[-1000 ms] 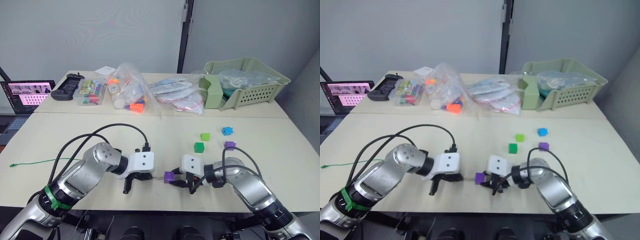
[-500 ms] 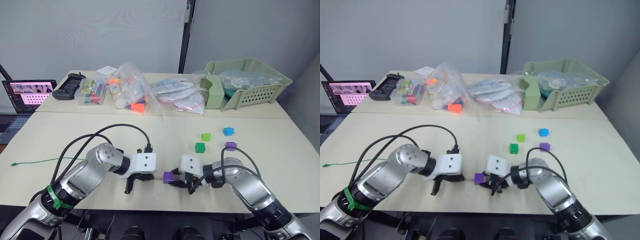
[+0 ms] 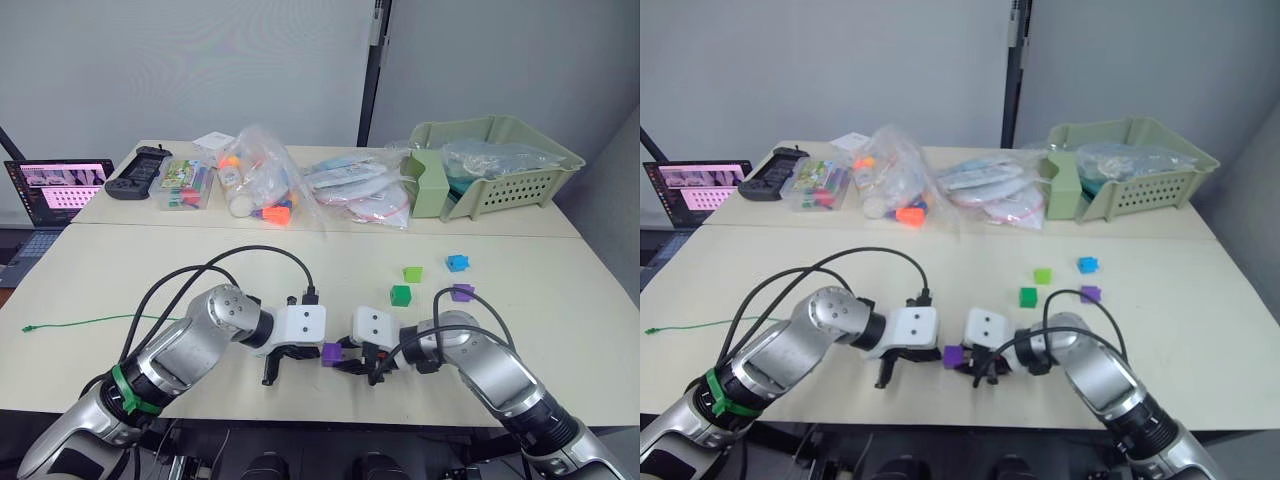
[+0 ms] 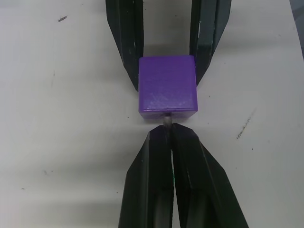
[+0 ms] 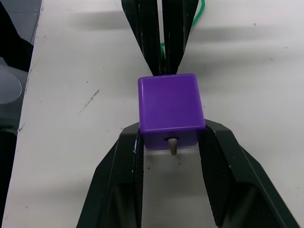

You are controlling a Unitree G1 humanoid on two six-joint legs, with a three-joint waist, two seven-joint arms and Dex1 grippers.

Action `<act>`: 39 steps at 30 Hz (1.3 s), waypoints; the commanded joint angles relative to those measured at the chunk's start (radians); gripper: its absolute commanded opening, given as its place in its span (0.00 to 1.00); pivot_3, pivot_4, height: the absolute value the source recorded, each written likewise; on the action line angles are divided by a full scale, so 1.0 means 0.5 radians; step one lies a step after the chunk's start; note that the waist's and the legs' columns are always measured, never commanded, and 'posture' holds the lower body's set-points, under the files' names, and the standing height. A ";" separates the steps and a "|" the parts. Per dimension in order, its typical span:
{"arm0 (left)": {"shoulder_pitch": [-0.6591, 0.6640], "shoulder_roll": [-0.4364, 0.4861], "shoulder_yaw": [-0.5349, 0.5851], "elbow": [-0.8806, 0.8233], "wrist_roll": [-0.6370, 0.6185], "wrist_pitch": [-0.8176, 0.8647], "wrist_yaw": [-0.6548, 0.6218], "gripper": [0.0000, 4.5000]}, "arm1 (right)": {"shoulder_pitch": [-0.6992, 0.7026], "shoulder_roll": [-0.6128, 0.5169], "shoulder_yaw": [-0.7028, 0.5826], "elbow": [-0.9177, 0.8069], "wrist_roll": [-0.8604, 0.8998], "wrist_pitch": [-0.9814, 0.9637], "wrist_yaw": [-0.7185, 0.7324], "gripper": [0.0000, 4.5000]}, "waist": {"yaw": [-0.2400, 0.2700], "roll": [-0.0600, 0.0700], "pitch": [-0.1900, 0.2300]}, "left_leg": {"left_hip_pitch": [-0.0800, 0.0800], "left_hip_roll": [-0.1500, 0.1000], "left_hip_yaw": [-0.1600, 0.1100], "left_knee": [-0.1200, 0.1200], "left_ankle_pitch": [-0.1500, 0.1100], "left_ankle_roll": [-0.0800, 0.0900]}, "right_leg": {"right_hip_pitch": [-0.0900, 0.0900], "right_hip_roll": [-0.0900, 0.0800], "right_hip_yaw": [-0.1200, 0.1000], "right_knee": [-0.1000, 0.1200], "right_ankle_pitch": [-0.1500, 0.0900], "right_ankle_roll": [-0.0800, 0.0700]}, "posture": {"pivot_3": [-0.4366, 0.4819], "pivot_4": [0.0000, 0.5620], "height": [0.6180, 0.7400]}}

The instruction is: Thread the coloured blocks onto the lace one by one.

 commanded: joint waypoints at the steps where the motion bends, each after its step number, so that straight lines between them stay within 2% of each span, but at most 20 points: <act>1: -0.046 -0.050 0.039 -0.009 -0.026 -0.043 0.025 0.00 | -0.036 0.017 0.006 -0.038 0.004 0.033 -0.019 0.25 | 0.001 0.000 0.000 | 0.000 0.000 0.000 0.000 0.000 0.000 | 0.000 0.000 0.000 0.000 0.000 0.000 | 0.48 0.27 1.00; 6: 0.058 -0.201 0.188 0.060 -0.223 0.007 0.053 0.00 | -0.033 0.021 0.001 -0.030 0.004 0.047 -0.025 0.25 | 0.000 0.000 0.000 | 0.000 0.000 0.000 0.000 0.000 0.000 | 0.000 0.000 0.000 0.000 0.000 0.000 | 0.48 0.27 1.00; 9: 0.127 -0.236 0.272 0.094 -0.293 -0.131 0.040 0.00 | -0.018 0.006 -0.001 -0.029 -0.003 0.053 -0.025 0.25 | 0.000 0.000 0.000 | 0.000 0.000 -0.003 0.000 0.000 0.000 | -0.001 0.000 0.000 0.001 0.000 0.000 | 0.48 0.27 1.00; 11: 0.176 -0.238 0.349 0.101 -0.336 -0.223 0.031 0.15 | -0.002 -0.014 0.003 -0.026 -0.011 0.059 -0.023 0.25 | 0.000 0.000 0.000 | 0.000 0.000 -0.005 0.000 0.000 0.000 | -0.001 -0.001 0.000 0.001 0.000 0.000 | 0.48 0.27 1.00; 17: 0.270 -0.064 0.493 0.139 -0.449 -0.369 -0.126 0.59 | 0.025 -0.055 -0.008 -0.023 -0.010 0.064 -0.017 0.25 | 0.001 0.000 0.000 | 0.002 0.000 -0.007 0.000 0.000 0.000 | 0.001 -0.003 0.000 0.000 0.000 0.000 | 0.48 0.27 1.00; 20: 0.276 -0.003 0.530 0.205 -0.483 -0.466 -0.191 0.59 | 0.029 -0.060 -0.011 -0.026 -0.006 0.068 -0.019 0.25 | 0.002 0.000 0.000 | 0.002 0.000 -0.006 0.000 0.000 0.000 | 0.001 -0.002 -0.001 0.000 0.000 0.000 | 0.48 0.27 1.00; 24: 0.256 0.036 0.529 0.436 -0.403 -0.736 -0.226 0.59 | 0.040 -0.073 -0.016 -0.030 0.000 0.068 -0.018 0.25 | 0.006 0.000 0.000 | 0.001 -0.001 -0.006 0.000 0.000 0.000 | 0.001 -0.003 -0.001 -0.001 0.000 0.000 | 0.48 0.27 1.00; 32: 0.282 -0.067 0.475 0.790 -0.330 -1.096 -0.253 0.59 | 0.074 -0.095 -0.055 -0.102 0.036 0.126 -0.040 0.25 | 0.009 0.000 0.000 | 0.000 -0.001 -0.004 0.000 0.000 0.000 | 0.001 -0.004 -0.002 -0.002 0.000 0.000 | 0.48 0.27 1.00; 35: 0.297 -0.115 0.457 0.849 -0.306 -1.171 -0.252 0.41 | 0.086 -0.098 -0.060 -0.127 0.042 0.147 -0.050 0.25 | 0.008 0.000 0.000 | 0.000 -0.001 -0.003 0.000 0.000 0.000 | 0.001 -0.005 -0.002 -0.002 0.000 0.000 | 0.48 0.27 1.00; 39: 0.326 -0.174 0.439 0.889 -0.296 -1.210 -0.246 0.12 | 0.113 -0.111 -0.078 -0.171 0.057 0.179 -0.070 0.25 | 0.007 0.000 0.000 | 0.000 -0.001 -0.004 0.000 0.000 0.000 | 0.002 -0.005 -0.002 -0.002 0.000 0.000 | 0.48 0.27 1.00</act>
